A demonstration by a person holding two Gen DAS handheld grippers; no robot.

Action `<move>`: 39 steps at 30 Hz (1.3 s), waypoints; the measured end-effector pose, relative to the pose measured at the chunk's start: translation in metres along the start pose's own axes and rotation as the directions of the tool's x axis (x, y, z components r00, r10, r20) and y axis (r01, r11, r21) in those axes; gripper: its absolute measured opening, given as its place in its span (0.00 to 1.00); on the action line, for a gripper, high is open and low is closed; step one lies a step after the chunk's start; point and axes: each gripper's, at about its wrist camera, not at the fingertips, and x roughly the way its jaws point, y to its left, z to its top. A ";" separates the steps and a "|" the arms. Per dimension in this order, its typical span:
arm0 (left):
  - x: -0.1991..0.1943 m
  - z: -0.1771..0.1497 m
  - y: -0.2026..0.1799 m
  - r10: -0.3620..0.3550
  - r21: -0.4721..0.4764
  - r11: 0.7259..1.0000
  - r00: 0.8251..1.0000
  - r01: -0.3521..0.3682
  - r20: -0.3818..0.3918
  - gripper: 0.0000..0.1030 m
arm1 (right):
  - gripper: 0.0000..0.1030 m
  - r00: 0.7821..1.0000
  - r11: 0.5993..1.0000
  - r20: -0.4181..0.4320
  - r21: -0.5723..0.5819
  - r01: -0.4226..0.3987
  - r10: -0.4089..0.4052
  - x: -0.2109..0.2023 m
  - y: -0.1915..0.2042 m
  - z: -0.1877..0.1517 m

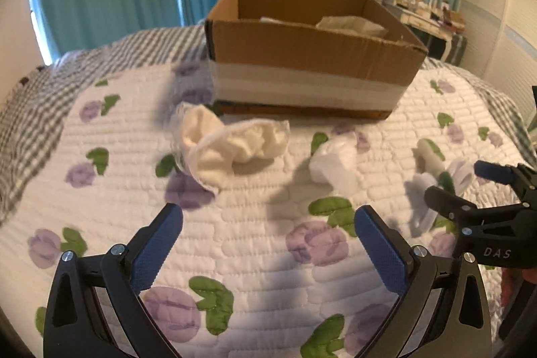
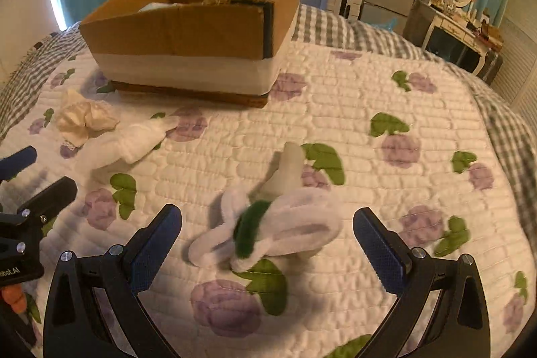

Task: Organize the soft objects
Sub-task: 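Grasp the white fabric bow with the right tool while the left tool grasps the white cloth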

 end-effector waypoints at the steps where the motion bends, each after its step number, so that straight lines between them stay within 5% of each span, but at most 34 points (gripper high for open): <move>1: 0.002 -0.001 0.001 -0.004 -0.001 1.000 1.000 0.004 -0.005 1.00 | 0.99 1.000 1.000 -0.003 -0.002 0.000 0.000 0.003 0.001 -0.001; 8: -0.002 -0.007 -0.002 -0.019 0.021 1.000 1.000 0.019 0.003 1.00 | 0.68 1.000 1.000 -0.004 -0.024 0.004 -0.004 0.001 0.007 -0.009; 11: -0.005 -0.009 -0.003 -0.023 0.029 0.999 1.000 0.023 0.007 1.00 | 0.42 0.999 1.000 0.031 -0.022 0.010 -0.010 -0.011 0.006 -0.009; 14: -0.008 -0.010 -0.003 -0.023 0.031 0.999 1.000 0.023 0.008 1.00 | 0.29 0.999 1.000 0.053 -0.023 -0.008 0.009 -0.024 0.003 -0.009; 16: -0.009 -0.008 -0.004 -0.026 0.033 0.999 1.000 0.026 0.007 1.00 | 0.07 0.997 1.000 0.077 -0.022 -0.021 0.023 -0.034 0.001 -0.008; 29: -0.004 0.023 -0.029 -0.055 0.076 0.996 0.997 0.051 0.051 0.96 | 0.07 0.971 0.998 0.233 0.002 -0.062 0.059 -0.076 -0.025 0.046; 33: 0.018 0.031 -0.039 -0.078 0.089 0.993 0.997 0.075 0.027 0.77 | 0.07 0.971 0.996 0.226 0.023 -0.082 0.074 -0.064 -0.034 0.046; 35: 0.031 0.032 -0.044 -0.077 0.107 0.991 0.997 0.077 0.003 0.47 | 0.07 0.974 0.996 0.211 0.027 -0.085 0.077 -0.057 -0.037 0.045; 37: 0.042 0.031 -0.046 -0.076 0.123 0.989 0.997 0.078 -0.020 0.31 | 0.07 0.976 0.996 0.202 0.030 -0.087 0.079 -0.054 -0.038 0.044; 39: 0.049 0.029 -0.043 -0.096 0.115 0.988 0.994 0.101 -0.049 0.28 | 0.07 0.975 0.996 0.207 0.028 -0.086 0.079 -0.055 -0.040 0.042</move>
